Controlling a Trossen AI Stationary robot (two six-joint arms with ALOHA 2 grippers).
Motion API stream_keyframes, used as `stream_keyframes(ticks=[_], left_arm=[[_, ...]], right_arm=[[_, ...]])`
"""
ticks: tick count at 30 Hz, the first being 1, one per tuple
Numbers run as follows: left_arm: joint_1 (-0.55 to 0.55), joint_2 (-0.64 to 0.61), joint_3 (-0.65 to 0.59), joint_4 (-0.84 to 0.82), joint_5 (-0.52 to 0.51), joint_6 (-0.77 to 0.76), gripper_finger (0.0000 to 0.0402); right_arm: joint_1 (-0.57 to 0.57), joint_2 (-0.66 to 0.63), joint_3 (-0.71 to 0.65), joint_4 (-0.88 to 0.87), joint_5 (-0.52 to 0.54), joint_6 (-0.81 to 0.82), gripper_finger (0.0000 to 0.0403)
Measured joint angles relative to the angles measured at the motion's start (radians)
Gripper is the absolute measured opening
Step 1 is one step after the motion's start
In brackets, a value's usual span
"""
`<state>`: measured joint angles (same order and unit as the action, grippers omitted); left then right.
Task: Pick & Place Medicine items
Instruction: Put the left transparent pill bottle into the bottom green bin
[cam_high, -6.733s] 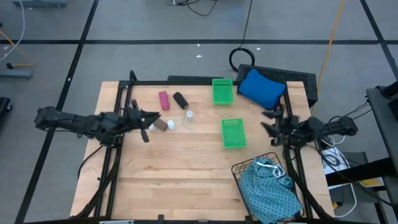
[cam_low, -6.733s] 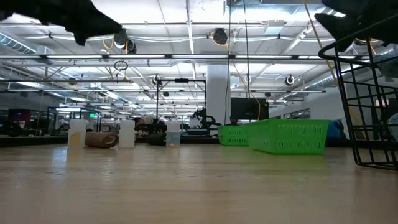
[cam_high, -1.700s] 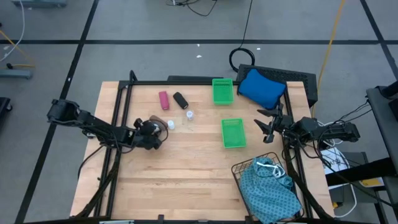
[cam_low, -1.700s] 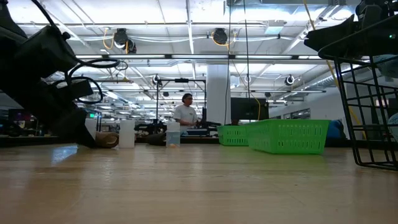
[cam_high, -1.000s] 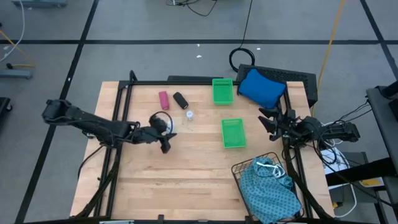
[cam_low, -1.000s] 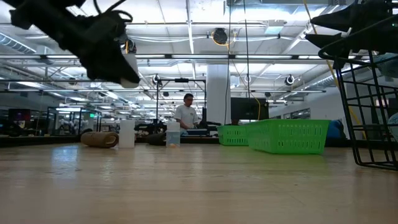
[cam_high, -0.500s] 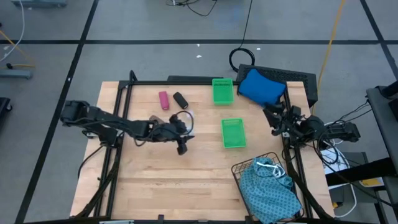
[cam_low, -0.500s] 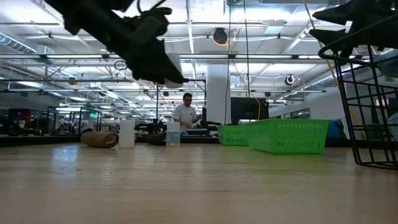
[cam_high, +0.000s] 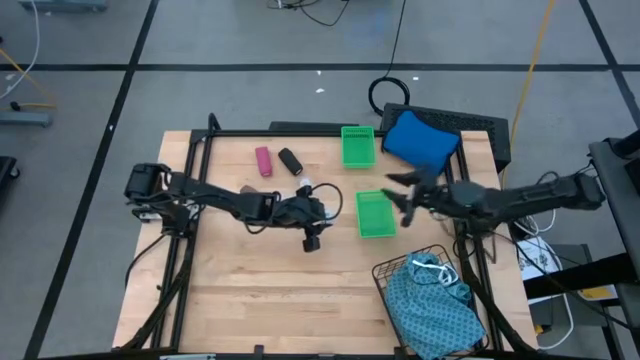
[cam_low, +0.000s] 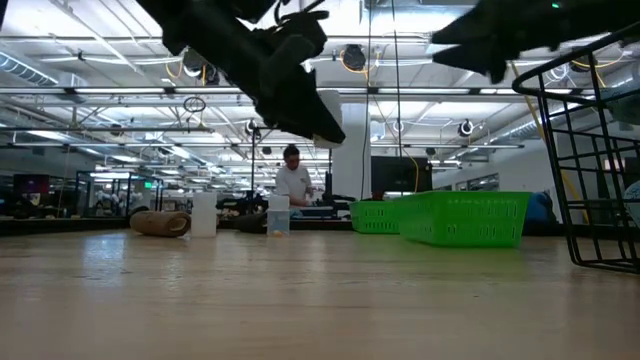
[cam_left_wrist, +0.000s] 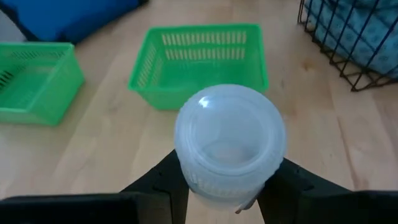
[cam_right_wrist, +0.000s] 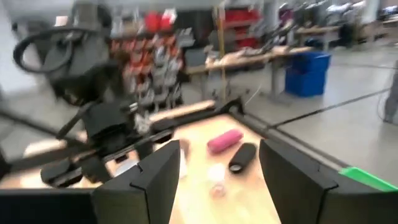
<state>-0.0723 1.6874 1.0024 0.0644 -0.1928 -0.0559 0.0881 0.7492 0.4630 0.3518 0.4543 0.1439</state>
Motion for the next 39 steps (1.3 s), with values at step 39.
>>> stream_keyframes(ticks=[39], left_arm=[[-0.001, 0.0, 0.022, -0.062, 0.018, -0.01, 0.0146]], right_arm=[[-0.05, 0.817, 0.542, -0.194, -0.404, -0.088, 0.0164]])
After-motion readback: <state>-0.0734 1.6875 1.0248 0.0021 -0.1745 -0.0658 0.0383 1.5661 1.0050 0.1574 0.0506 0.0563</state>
